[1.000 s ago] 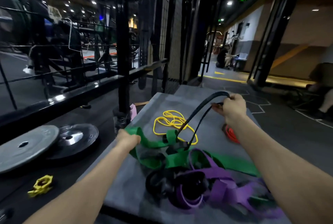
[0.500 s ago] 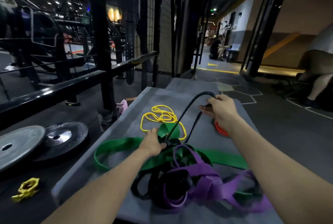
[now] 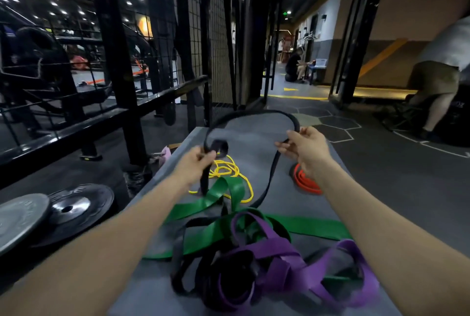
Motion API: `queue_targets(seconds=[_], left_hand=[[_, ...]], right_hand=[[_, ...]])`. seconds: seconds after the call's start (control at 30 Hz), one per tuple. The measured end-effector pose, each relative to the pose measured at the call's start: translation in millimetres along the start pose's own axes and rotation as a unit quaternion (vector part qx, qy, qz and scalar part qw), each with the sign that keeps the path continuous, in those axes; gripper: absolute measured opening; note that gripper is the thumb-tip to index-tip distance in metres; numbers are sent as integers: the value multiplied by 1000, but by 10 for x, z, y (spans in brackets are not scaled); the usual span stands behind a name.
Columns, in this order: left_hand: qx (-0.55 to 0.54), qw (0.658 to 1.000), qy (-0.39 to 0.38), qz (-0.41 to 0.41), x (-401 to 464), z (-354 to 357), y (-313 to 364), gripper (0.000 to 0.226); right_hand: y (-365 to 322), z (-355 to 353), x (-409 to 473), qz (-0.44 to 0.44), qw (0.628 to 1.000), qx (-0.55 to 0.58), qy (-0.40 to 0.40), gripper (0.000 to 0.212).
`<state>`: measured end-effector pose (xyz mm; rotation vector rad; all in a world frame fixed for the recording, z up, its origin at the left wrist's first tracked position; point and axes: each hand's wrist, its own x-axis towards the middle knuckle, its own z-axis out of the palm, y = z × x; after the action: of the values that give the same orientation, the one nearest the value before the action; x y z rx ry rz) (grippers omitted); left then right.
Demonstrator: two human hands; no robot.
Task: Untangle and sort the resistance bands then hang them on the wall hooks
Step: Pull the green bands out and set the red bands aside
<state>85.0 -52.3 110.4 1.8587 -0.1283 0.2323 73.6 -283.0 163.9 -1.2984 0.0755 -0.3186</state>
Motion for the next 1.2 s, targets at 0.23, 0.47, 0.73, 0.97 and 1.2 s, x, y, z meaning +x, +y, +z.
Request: queue_targets(seconds=[0.23,0.47,0.73,0.97,1.2], left_hand=[[-261,961,6,-94,81,-333,781,20],[-448,879,-35,-158,-31,-151,1174,28],[-157,981,-86,-76,-92,60,1094,21],[206,970,-127,-30,-156,445,21,16],[427,886,-178,18,-201,712,-431,31]], right_hand=[[164,404,-124,-29,971,-204,-123,13],[302,742,-415,-110,906,-336,-233,28],[77,431,-301,-115,932,-326,-110,19],[31,-175,-127,-80,886,-456,-21,46],[401,-516,-101,-16,879,-477,1,34]])
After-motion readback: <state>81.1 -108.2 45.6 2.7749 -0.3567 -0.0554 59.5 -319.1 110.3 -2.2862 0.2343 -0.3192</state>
